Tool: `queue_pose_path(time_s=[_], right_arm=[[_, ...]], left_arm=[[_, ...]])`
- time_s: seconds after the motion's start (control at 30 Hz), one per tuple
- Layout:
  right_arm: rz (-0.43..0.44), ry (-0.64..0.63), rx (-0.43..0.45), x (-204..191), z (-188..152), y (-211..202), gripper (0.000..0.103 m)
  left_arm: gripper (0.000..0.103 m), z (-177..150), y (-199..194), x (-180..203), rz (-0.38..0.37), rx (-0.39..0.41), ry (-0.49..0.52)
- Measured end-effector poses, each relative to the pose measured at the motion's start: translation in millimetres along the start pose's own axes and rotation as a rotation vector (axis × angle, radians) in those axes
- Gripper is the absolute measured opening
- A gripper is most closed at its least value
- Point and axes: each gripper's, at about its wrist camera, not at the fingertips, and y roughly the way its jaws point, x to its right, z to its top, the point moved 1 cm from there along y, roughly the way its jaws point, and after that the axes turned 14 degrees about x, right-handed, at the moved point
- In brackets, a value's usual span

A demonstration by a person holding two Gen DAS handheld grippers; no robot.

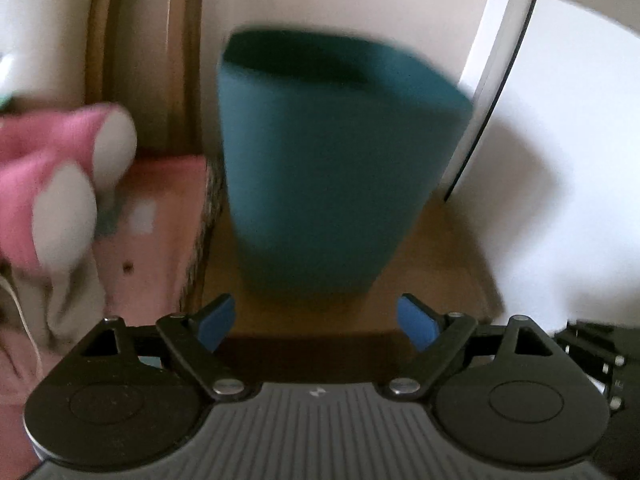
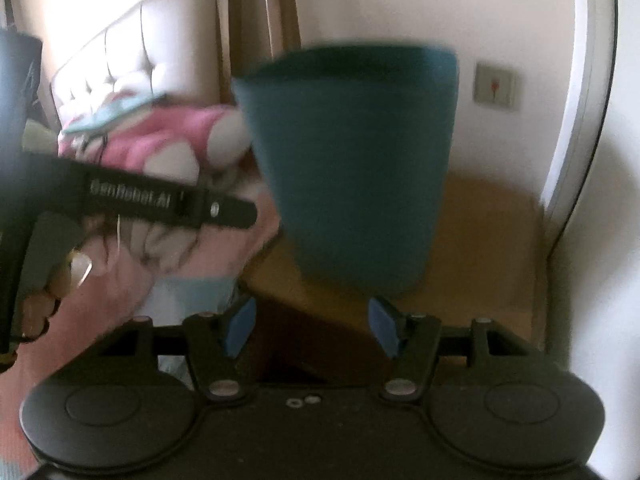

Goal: Collect trash
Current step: 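Lower both open tools back down into the gap, then grasp crumpled tissue with the right tool while the left grasps white paper tissues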

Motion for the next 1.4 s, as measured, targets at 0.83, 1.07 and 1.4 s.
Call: queue_pose_path(time_s=[0.83,1.07,1.4], right_arm=[[0.078,0.135,-0.543,-7.0,-399.3,120.0,0.063],[0.174,0.020,-0.633,-50.0,-493.5,146.9,0.062],[0.165,-0.029,-0.659,-56.1,-563.4,194.8,0.062]], left_arm=[[0.089,-417.9,134.8,-56.4,0.107,-0.517,-0.005],[0.089,-500.1,171.2,-62.2,0.095,-0.605,0.044],[0.089,-564.8,215.7,-63.6,0.062,-0.670,0.059]])
